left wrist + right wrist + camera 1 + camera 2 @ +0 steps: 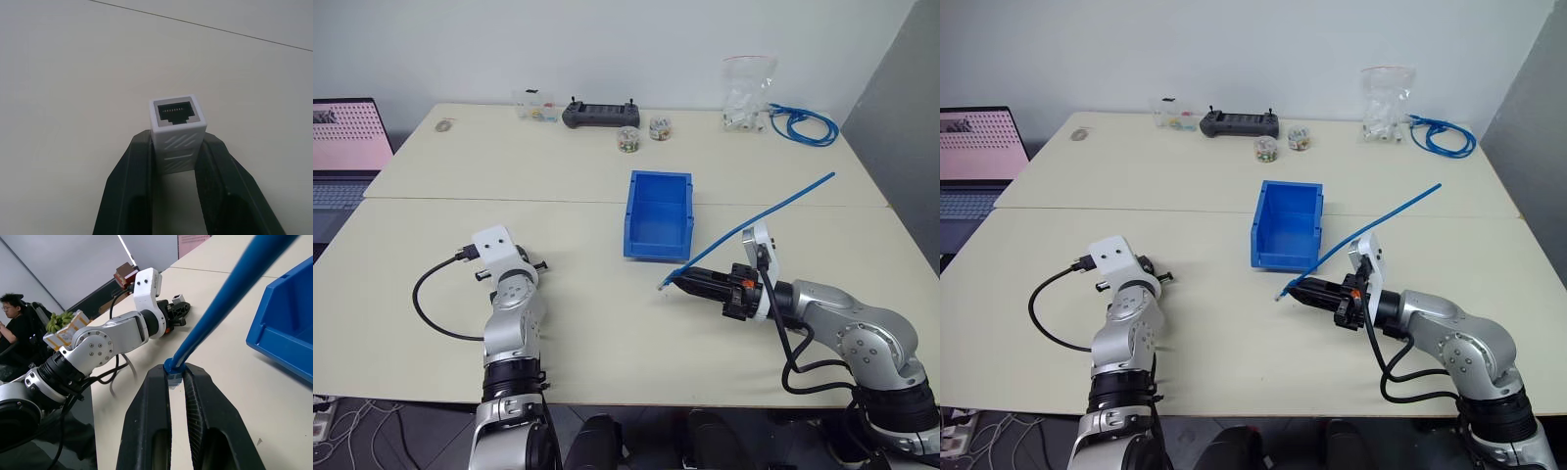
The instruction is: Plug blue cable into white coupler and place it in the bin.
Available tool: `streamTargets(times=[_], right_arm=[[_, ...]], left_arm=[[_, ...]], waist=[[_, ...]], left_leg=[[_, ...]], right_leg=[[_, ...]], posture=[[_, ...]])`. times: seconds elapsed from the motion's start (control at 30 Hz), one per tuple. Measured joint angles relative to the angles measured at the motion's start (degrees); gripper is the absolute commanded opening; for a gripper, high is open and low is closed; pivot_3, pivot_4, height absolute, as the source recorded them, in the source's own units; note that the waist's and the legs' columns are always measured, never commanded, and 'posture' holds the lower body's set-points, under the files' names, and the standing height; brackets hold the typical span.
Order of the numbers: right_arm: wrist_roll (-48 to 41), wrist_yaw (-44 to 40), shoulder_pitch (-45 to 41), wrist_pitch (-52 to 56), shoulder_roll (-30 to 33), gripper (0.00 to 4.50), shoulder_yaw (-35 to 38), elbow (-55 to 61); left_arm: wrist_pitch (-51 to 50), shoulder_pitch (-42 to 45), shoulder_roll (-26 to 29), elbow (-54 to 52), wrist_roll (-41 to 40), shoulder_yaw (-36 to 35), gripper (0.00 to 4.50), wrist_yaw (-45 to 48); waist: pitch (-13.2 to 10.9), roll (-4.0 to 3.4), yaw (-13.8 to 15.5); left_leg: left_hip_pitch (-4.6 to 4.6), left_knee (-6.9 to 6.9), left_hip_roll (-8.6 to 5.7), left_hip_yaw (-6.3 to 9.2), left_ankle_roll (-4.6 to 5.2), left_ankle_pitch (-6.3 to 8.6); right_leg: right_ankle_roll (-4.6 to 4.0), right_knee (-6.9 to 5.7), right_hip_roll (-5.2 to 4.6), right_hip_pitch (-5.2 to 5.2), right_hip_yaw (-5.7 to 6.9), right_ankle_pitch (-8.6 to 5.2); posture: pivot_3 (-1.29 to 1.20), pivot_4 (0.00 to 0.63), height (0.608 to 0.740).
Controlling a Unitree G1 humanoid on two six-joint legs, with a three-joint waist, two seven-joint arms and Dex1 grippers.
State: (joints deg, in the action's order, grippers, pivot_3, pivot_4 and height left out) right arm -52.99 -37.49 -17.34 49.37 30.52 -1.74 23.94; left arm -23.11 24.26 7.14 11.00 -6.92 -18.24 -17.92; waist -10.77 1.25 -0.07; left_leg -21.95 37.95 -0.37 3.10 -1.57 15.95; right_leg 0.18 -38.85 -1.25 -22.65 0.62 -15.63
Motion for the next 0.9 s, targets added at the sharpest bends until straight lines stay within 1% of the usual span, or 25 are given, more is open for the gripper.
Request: streamTargets(times=[0.17, 0.23, 0.33, 0.4, 0.5, 0.6, 0.77, 0.9], right_arm=[[0.14, 0.25, 1.04, -0.02, -0.02, 0.12, -0.02, 0.74], [0.36, 0.33, 1.68, -0.18, 0.06, 0.12, 0.02, 1.65], [1.55, 0.37, 4.49, -0.61, 0.65, 0.12, 0.09, 3.43], [2.30, 0.39, 6.76, -1.06, 0.93, 0.12, 0.28, 4.86], [3.21, 0.36, 8.67, -2.07, 1.21, 0.11, 0.35, 6.76], [5.54, 0.26, 10.12, -3.61, 2.11, 0.11, 0.04, 7.81], [9.46, 0.26, 12.42, -5.39, 3.00, 0.11, -1.07, 8.72], [10.70, 0.57, 12.41, -6.51, 2.37, 0.11, -1.37, 9.65]], left_arm=[[-0.70, -2.99, 1.13, -3.09, -0.73, 1.44, 0.85, 5.78], [-2.88, -5.18, 3.30, -6.12, -1.65, 4.24, 0.85, 12.07], [-6.13, -8.76, 8.04, -11.33, -3.35, 9.76, 0.85, 22.54], [-9.21, -10.75, 12.32, -15.53, -5.04, 14.17, 0.85, 30.99], [-12.39, -11.47, 17.48, -20.72, -8.01, 21.75, 0.85, 43.00], [-12.63, -10.83, 22.25, -24.06, -9.61, 29.71, 0.84, 54.83], [-10.42, -5.70, 29.52, -24.06, -9.36, 37.92, 0.83, 71.05], [-6.07, -1.04, 31.36, -20.25, -6.35, 42.80, 0.83, 79.00]], waist=[[0.00, 0.00, 0.01], [0.00, 0.00, -0.03], [0.00, 0.00, 0.04], [0.00, -0.01, 0.11], [0.00, -0.01, 0.11], [0.00, -0.01, -0.07], [-0.02, -0.04, -0.33], [-0.02, -0.04, -0.27]], left_leg=[[0.00, 0.00, -0.01, 0.00, -0.01, 0.00], [0.00, -0.01, -0.01, 0.00, -0.01, 0.00], [-0.01, -0.02, -0.01, 0.02, -0.03, 0.00], [-0.01, -0.03, -0.02, 0.01, -0.03, 0.00], [0.00, -0.03, -0.02, 0.02, -0.02, 0.00], [0.01, -0.05, 0.03, 0.01, -0.02, 0.00], [0.03, -0.08, 0.08, -0.01, -0.01, 0.00], [0.01, -0.06, 0.05, 0.00, 0.01, 0.01]], right_leg=[[0.00, 0.00, -0.01, 0.01, -0.01, 0.00], [0.00, -0.01, -0.01, 0.00, 0.00, -0.01], [0.00, 0.01, -0.01, 0.00, 0.01, -0.01], [0.24, 0.04, -0.01, 0.01, 0.00, -0.15], [0.25, 0.09, -0.02, 0.03, -0.01, -0.16], [0.24, 0.10, 0.03, 0.02, -0.01, -0.17], [0.20, 0.05, 0.10, -0.01, -0.04, -0.20], [0.21, 0.09, 0.10, 0.00, -0.02, -0.20]], posture=[[0.00, 0.150, 0.740], [0.00, 0.150, 0.740], [0.00, 0.150, 0.740], [0.00, 0.150, 0.740], [0.00, 0.150, 0.740], [0.00, 0.150, 0.740], [0.00, 0.150, 0.740], [0.00, 0.150, 0.740]])
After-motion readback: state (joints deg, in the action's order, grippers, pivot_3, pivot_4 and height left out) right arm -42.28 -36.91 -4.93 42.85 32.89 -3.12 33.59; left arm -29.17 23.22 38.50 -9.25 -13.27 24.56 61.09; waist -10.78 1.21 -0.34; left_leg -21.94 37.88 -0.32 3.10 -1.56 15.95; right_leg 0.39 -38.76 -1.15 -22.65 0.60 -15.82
